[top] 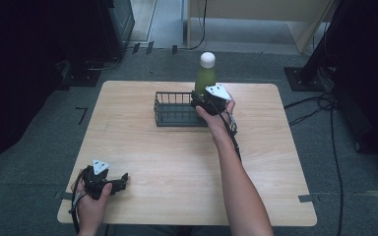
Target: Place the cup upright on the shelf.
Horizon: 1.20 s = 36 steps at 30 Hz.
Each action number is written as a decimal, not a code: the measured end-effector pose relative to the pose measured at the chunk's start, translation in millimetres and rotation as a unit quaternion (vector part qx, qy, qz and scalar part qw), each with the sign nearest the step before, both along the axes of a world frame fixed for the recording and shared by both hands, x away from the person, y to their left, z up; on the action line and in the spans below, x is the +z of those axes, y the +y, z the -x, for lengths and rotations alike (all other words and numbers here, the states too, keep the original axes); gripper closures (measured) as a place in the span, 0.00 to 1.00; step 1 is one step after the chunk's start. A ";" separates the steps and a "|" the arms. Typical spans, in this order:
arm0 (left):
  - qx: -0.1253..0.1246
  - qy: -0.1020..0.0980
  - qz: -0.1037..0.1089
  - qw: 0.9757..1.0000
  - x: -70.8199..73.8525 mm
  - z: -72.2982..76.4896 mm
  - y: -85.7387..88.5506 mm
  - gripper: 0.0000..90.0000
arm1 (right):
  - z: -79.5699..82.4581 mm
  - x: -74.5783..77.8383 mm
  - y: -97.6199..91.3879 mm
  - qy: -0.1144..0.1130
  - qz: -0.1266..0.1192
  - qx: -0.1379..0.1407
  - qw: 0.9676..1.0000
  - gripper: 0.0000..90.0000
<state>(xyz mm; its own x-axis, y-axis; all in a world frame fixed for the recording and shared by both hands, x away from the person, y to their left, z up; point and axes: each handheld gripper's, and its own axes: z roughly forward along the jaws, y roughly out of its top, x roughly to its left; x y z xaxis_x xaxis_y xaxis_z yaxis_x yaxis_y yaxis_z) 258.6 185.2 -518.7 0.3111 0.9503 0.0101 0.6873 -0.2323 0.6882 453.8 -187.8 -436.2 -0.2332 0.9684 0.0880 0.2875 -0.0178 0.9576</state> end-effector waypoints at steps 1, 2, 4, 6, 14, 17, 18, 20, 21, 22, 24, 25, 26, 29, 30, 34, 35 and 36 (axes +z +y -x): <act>0.000 0.001 -0.001 1.000 0.1 0.0 0.1 0.02 | -0.4 0.3 -0.6 0.003 -0.002 0.003 1.000 0.21; 0.000 0.000 0.000 1.000 0.0 0.0 0.0 0.02 | -0.6 0.7 -0.9 0.006 -0.002 0.005 1.000 0.21; 0.000 0.000 0.000 1.000 0.0 0.0 0.0 0.02 | -1.5 2.0 -1.5 0.012 0.000 0.008 1.000 0.19; 0.000 0.000 0.000 1.000 0.0 0.0 0.0 0.02 | -1.6 2.4 -1.8 0.013 -0.002 0.009 1.000 0.18; -0.001 0.001 -0.001 1.000 0.1 0.0 0.1 0.02 | -0.6 4.4 -8.1 0.029 -0.015 0.018 0.999 0.08; 0.000 0.000 0.000 1.000 0.0 0.0 0.0 0.02 | 1.6 4.6 -10.4 0.033 -0.016 0.019 0.999 0.04; -0.001 0.001 -0.001 1.000 0.1 0.0 0.1 0.02 | 2.6 5.0 -11.2 0.033 -0.017 0.021 0.999 0.04; -0.001 0.001 -0.001 1.000 0.1 0.0 0.1 0.02 | 5.2 6.0 -12.7 0.033 -0.019 0.024 0.999 0.03; -0.001 0.001 -0.001 1.000 0.1 0.0 0.1 0.02 | 6.5 6.5 -13.8 0.032 -0.018 0.025 0.999 0.03; 0.000 0.000 0.000 1.000 0.0 0.0 0.0 0.02 | 8.0 7.0 -14.5 0.032 -0.019 0.026 0.999 0.02; 0.000 0.000 0.000 1.000 0.0 0.0 0.0 0.02 | 10.8 7.6 -16.3 0.031 -0.018 0.027 0.999 0.02; 0.000 0.000 0.000 1.000 0.0 0.0 0.0 0.02 | 14.3 7.4 -17.5 0.032 -0.015 0.031 0.999 0.02; 0.000 0.000 0.000 1.000 0.0 0.0 0.0 0.02 | 14.3 7.4 -17.5 0.032 -0.015 0.031 0.999 0.02; 0.000 0.000 0.000 1.000 0.0 0.0 0.0 0.02 | 20.7 6.1 -18.6 0.031 -0.012 0.035 0.999 0.02; 0.000 0.000 0.000 1.000 0.0 0.0 0.0 0.02 | 23.1 5.6 -19.0 0.031 -0.010 0.036 0.999 0.01; 0.000 0.000 0.000 1.000 0.0 0.0 0.0 0.02 | 33.9 4.3 -23.5 0.025 -0.011 0.037 0.999 0.01; 0.000 0.000 0.000 1.000 0.0 0.0 0.0 0.02 | 36.0 4.3 -24.7 0.025 -0.012 0.038 0.999 0.01; 0.000 0.000 0.000 1.000 0.0 0.0 0.0 0.02 | 36.0 4.3 -24.7 0.025 -0.012 0.038 0.999 0.01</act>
<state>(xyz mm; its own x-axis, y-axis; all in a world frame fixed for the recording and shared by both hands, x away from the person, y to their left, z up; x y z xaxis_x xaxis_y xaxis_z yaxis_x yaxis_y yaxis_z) 258.6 185.2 -518.7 0.3111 0.9503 0.0102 0.6875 -0.2325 0.6880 417.8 -212.4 -431.9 -0.2999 0.9457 0.1250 0.3356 -0.0181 0.9418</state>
